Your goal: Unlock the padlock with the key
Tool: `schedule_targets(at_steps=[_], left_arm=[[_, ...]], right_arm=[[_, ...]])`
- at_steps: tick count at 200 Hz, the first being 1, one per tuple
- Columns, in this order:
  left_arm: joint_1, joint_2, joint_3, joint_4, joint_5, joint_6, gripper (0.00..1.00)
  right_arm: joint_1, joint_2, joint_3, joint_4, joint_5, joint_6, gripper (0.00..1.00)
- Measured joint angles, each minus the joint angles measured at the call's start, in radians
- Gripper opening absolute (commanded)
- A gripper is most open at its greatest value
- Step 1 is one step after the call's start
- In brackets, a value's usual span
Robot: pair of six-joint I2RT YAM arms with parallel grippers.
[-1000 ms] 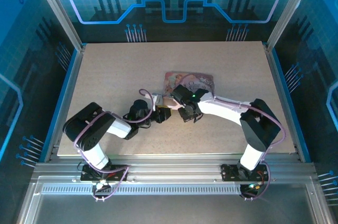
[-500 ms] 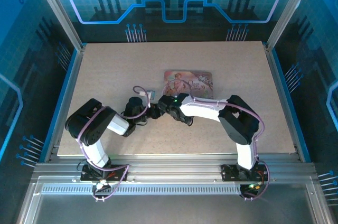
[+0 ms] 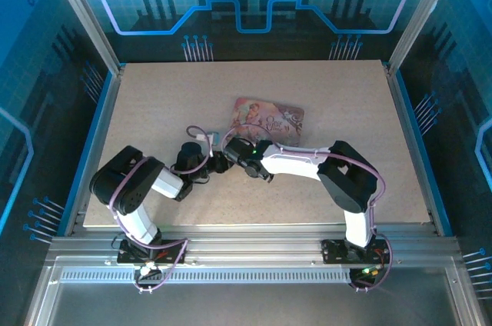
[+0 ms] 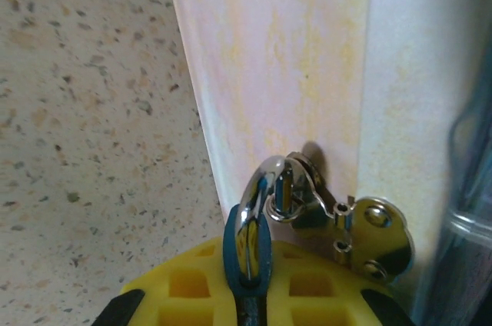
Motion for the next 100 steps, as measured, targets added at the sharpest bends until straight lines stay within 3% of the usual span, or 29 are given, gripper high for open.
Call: schedule_targets(at_steps=[46,100], left_arm=[[0.000,-0.033,-0.020,-0.003,-0.002,0.002,0.35],[0.013,-0.032,-0.025,0.032,0.007,0.002,0.35]], right_arm=[[-0.054,-0.076,-0.031,-0.005,-0.098,0.006,0.00],[-0.156,-0.129,-0.021,-0.078,-0.309,0.013,0.00]])
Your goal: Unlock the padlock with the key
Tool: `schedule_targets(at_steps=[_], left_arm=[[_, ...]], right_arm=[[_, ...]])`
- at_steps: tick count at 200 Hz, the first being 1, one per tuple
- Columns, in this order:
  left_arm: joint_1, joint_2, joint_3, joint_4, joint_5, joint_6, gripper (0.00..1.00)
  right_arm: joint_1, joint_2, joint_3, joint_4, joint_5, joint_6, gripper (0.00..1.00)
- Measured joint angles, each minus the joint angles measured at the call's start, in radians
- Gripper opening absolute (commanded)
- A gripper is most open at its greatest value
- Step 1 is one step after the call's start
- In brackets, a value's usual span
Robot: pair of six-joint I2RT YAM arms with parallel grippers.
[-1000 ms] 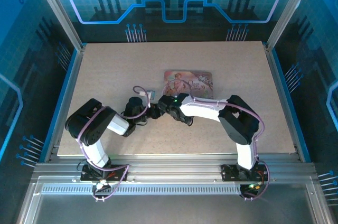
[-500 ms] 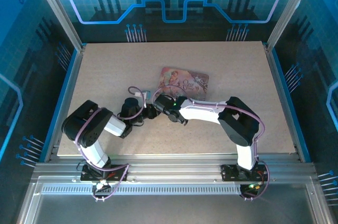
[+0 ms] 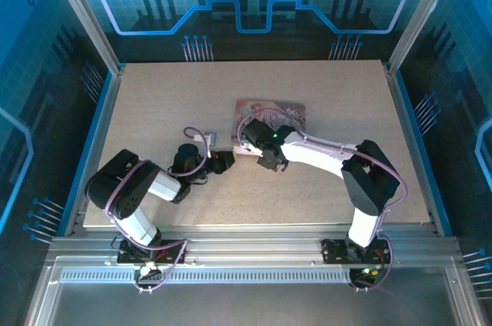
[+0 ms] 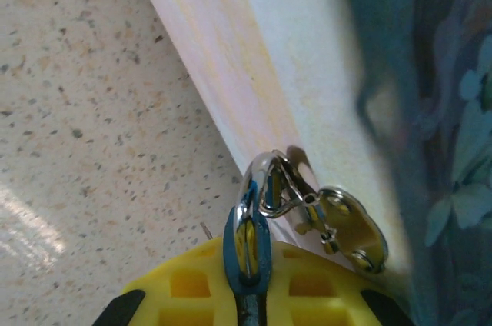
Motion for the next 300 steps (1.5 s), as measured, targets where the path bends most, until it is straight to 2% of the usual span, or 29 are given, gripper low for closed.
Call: schedule_targets(at_steps=[96,215,234,300], left_arm=[[0.026,0.082,-0.005,0.106,0.038,-0.003,0.35],[0.044,0.145,-0.005,0.199,0.084,-0.011,0.33],[0.044,0.145,-0.005,0.206,0.086,-0.011,0.33],[0.044,0.146,-0.005,0.213,0.086,-0.010,0.32]], right_arm=[[-0.181,-0.040,-0.005,-0.004,-0.259,0.013,0.00],[-0.179,0.011,-0.056,0.069,-0.301,0.090,0.00],[-0.144,0.033,-0.057,0.079,-0.213,0.124,0.00],[-0.021,0.122,-0.035,0.071,0.237,0.170,0.00]])
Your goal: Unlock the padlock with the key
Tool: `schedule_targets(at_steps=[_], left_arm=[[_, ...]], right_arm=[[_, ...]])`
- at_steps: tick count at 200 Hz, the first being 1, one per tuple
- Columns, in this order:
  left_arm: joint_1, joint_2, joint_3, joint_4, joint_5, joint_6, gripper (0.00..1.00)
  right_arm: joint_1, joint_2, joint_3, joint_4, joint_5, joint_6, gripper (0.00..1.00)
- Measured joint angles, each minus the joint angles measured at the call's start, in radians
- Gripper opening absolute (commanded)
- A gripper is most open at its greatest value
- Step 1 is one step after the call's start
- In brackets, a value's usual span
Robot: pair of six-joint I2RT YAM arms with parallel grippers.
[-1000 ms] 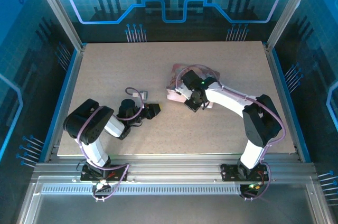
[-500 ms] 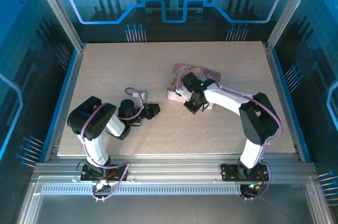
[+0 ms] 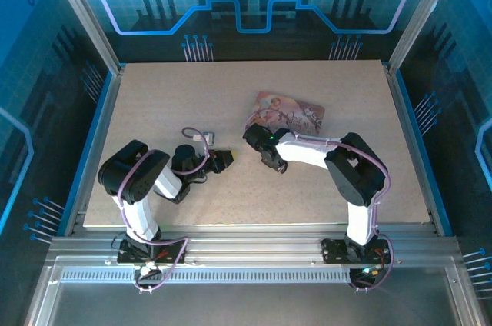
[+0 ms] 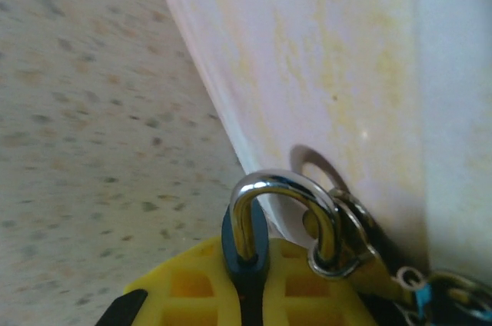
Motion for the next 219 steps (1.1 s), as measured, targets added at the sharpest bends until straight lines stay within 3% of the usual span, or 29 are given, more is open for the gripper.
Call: schedule_targets(at_steps=[54,90,146,219], left_arm=[[0.000,0.000,-0.011,0.000,0.000,0.004,0.32],[0.000,-0.001,-0.013,-0.001,0.000,0.008,0.31],[0.001,-0.082,-0.016,-0.063,0.007,0.017,0.31],[0.020,-0.308,0.043,-0.393,-0.011,0.100,0.31]], right_arm=[[0.020,0.080,0.102,-0.207,0.388,0.110,0.00],[0.072,0.187,0.130,-0.177,0.518,-0.014,0.00],[0.124,0.155,0.110,-0.094,0.378,-0.152,0.00],[0.089,0.084,0.193,-0.088,0.011,-0.197,0.00]])
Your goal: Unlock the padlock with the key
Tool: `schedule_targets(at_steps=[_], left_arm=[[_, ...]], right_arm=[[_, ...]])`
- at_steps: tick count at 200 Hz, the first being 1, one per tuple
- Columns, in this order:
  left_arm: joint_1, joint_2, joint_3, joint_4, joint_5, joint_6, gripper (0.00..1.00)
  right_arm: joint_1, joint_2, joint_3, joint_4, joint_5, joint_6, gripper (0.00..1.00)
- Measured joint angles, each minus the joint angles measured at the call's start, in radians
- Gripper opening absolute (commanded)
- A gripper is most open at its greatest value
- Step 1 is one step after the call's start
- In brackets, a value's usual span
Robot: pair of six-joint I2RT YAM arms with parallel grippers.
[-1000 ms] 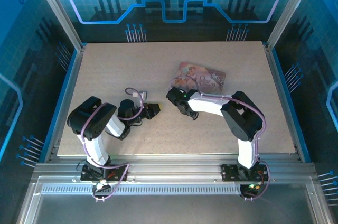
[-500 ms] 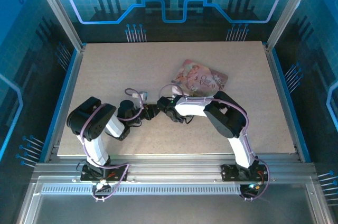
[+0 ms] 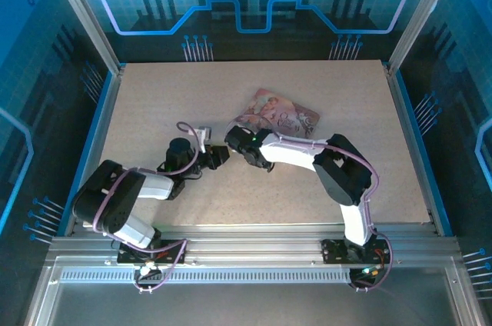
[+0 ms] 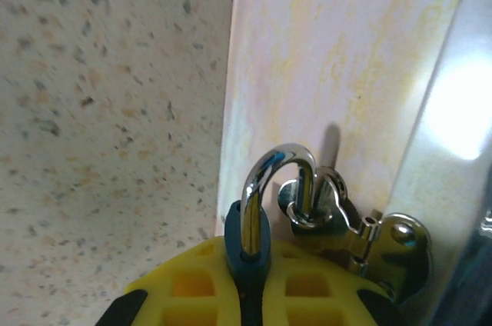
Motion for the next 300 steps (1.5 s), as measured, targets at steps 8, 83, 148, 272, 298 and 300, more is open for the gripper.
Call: schedule_targets(at_steps=[8,83,148,272,298,300], left_arm=[[0.001,-0.019,0.019,-0.042,-0.013,0.014,0.32],[-0.009,-0.092,0.058,-0.348,-0.052,0.050,0.34],[-0.004,-0.186,0.090,-0.557,-0.148,0.075,0.41],[0.154,-0.172,0.108,-0.552,0.022,0.062,0.47],[0.176,-0.164,0.108,-0.492,0.074,0.058,0.49],[0.177,-0.163,0.108,-0.489,0.077,0.057,0.49]], right_arm=[[-0.011,0.004,0.017,-0.011,-0.036,0.019,0.00],[-0.019,0.003,-0.072,0.071,-0.119,0.278,0.00],[0.038,0.079,0.034,0.013,0.060,0.203,0.00],[0.044,-0.127,-0.225,0.283,0.016,-0.084,0.00],[-0.011,-0.197,-0.275,0.279,-0.094,-0.097,0.00],[-0.016,-0.204,-0.281,0.279,-0.103,-0.100,0.00]])
